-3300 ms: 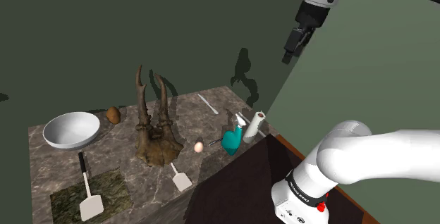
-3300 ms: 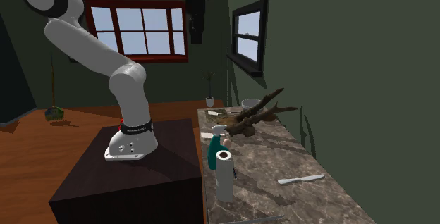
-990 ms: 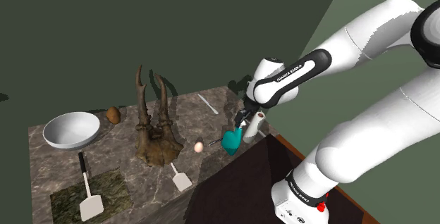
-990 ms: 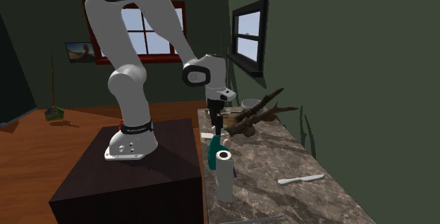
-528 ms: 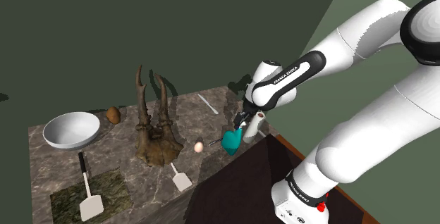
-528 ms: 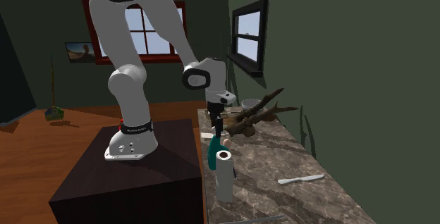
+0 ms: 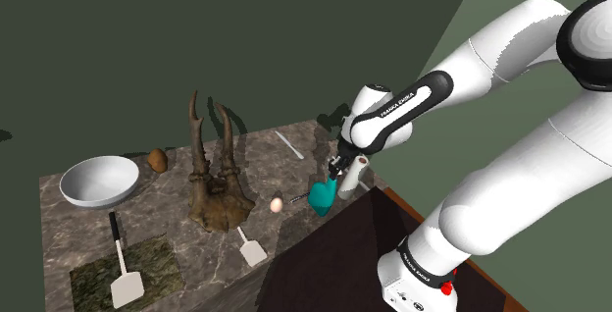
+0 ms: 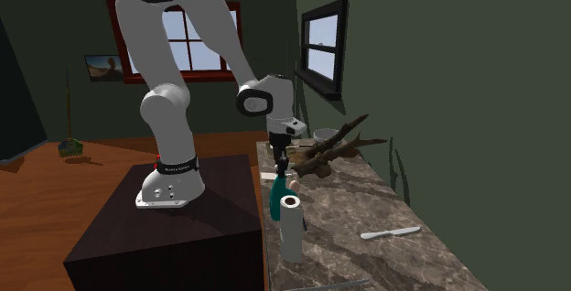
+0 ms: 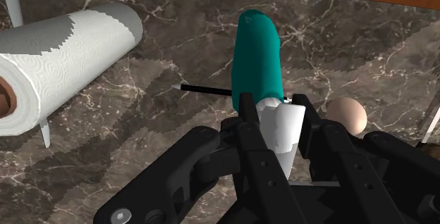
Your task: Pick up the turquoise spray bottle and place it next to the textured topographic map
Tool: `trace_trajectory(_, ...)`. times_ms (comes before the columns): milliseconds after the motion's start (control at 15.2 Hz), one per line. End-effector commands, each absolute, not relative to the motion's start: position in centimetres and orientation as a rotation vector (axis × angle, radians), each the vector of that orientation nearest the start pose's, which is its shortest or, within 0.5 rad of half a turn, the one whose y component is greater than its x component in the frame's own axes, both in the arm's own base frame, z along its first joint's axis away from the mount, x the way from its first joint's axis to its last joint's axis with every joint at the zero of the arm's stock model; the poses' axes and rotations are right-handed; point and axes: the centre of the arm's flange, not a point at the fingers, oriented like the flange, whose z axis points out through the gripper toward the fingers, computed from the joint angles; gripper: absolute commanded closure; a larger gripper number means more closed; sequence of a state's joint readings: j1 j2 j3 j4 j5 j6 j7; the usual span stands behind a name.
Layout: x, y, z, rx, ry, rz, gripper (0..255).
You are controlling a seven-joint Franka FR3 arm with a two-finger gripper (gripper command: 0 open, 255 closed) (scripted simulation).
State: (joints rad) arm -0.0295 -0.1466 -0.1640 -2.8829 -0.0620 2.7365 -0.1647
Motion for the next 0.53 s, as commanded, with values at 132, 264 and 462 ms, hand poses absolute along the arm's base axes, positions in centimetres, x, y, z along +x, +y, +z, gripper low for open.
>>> trace_trajectory(132,34.5,-6.2,23.0,-3.141,-0.047,0.003,255)
trace_trajectory(264,34.5,-6.2,23.5,-3.141,-0.047,0.003,255)
trace_trajectory(462,34.5,-6.2,25.1,-3.141,-0.047,0.003,255)
